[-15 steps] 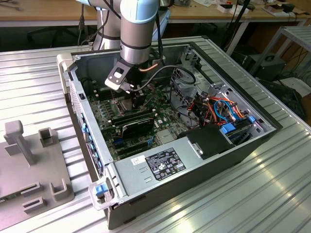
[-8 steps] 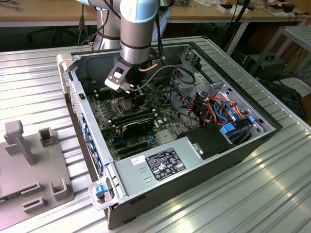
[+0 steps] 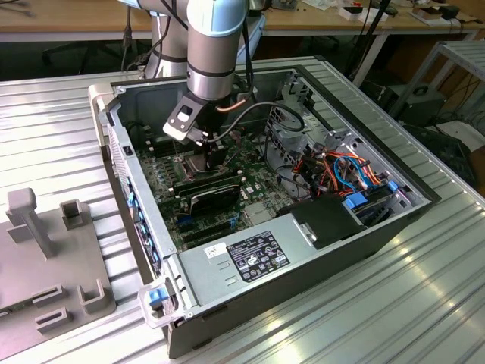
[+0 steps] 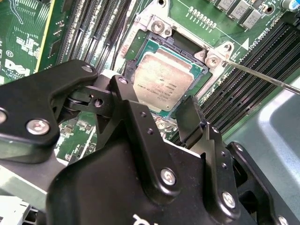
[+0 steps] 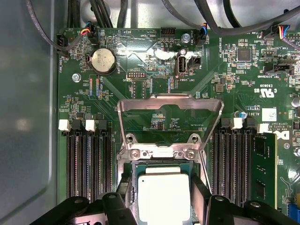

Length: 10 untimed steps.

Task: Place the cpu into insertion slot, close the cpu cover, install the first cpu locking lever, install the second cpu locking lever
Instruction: 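Place the cpu into insertion slot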

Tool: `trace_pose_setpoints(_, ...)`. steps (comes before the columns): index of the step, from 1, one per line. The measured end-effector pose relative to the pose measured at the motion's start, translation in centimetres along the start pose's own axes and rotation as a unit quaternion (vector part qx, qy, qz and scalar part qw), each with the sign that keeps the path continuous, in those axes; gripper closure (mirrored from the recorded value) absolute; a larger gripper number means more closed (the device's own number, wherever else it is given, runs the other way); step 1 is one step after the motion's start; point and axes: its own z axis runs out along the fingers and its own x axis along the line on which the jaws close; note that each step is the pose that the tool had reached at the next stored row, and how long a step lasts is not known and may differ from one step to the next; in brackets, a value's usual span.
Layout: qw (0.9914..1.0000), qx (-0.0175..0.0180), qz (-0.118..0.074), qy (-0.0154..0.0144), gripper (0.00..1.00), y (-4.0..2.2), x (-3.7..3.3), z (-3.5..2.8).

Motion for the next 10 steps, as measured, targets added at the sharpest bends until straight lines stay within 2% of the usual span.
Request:
trace_pose_setpoints(8,1.00000,0.0003,0.000,-0.0001,0.39,-0.01,0.00,-0.01)
trace_pose_setpoints(10,1.00000,0.0000,0.000,0.0000,0.46,0.00,0.00,0.01)
